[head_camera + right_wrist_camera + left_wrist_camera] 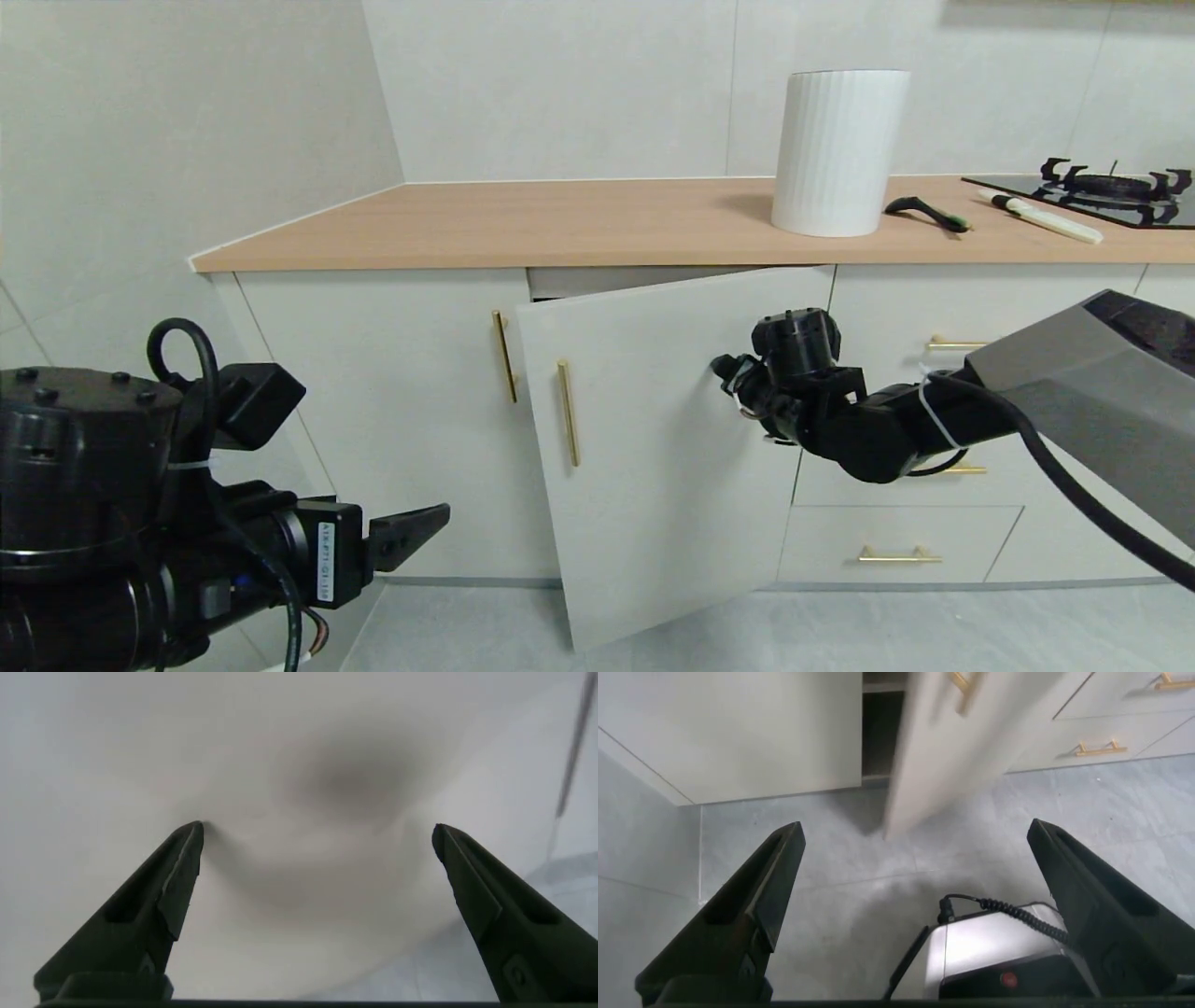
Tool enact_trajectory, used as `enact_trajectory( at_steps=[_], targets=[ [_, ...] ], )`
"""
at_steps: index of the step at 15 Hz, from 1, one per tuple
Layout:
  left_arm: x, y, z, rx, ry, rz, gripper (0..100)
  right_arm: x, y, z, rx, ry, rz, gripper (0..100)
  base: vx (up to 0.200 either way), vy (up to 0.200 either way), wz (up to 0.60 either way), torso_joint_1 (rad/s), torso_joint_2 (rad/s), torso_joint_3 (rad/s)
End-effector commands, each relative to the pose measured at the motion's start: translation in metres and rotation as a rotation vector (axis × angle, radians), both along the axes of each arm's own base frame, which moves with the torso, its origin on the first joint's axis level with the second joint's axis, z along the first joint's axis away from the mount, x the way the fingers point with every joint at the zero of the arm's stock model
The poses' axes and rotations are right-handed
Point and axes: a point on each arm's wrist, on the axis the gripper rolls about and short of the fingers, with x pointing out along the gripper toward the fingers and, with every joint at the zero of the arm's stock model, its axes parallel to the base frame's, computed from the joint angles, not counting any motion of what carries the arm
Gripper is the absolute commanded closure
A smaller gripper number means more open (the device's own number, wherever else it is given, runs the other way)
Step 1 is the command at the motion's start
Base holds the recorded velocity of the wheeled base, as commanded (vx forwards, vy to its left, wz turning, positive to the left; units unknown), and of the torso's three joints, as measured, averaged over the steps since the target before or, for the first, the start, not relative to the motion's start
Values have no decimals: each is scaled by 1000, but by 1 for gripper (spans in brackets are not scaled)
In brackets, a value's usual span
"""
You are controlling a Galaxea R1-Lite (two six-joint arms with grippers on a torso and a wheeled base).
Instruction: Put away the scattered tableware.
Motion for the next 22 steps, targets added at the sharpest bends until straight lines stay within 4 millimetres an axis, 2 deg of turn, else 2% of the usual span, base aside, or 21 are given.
enact_trajectory(
  at_steps=[1, 8, 12, 14, 16, 17, 18, 19, 21, 22],
  targets=[
    [1, 0, -1, 2, 4, 0, 0, 16, -4, -18, -19, 10, -51, 0, 0, 0, 0, 0, 0, 0],
    [1, -1, -1, 3, 7, 0, 0, 50, -28, -31, -60, -30, -245, 0, 0, 0, 0, 0, 0, 0],
    [2, -1, -2, 4, 11, 1, 0, 51, -29, -30, -58, -33, -248, 0, 0, 0, 0, 0, 0, 0],
    [2, -1, -2, 5, 9, 0, 0, 43, -28, -21, -52, -36, -234, 0, 0, 0, 0, 0, 0, 0],
    [1, -1, -2, 4, 9, 2, 0, 18, -23, -4, -36, -23, -158, 0, 0, 0, 0, 0, 0, 0],
    [1, 0, -2, 3, 8, 2, 0, -38, -26, 20, 10, 45, 69, 0, 0, 0, 0, 0, 0, 0],
    [0, 0, -2, 3, 8, 1, 0, -71, -35, 36, 39, 51, 241, 0, 0, 0, 0, 0, 0, 0],
    [0, 0, -2, 1, 4, 2, 0, -95, -45, 51, 38, -2, 393, 0, 0, 0, 0, 0, 0, 0],
    [0, 0, -1, -3, -4, 4, 0, -111, -53, 61, 4, -107, 472, 0, 0, 0, 0, 0, 0, 0],
    [0, 0, 0, -6, -8, 4, 0, -117, -57, 66, -18, -157, 441, 0, 0, 0, 0, 0, 0, 0]
  ],
)
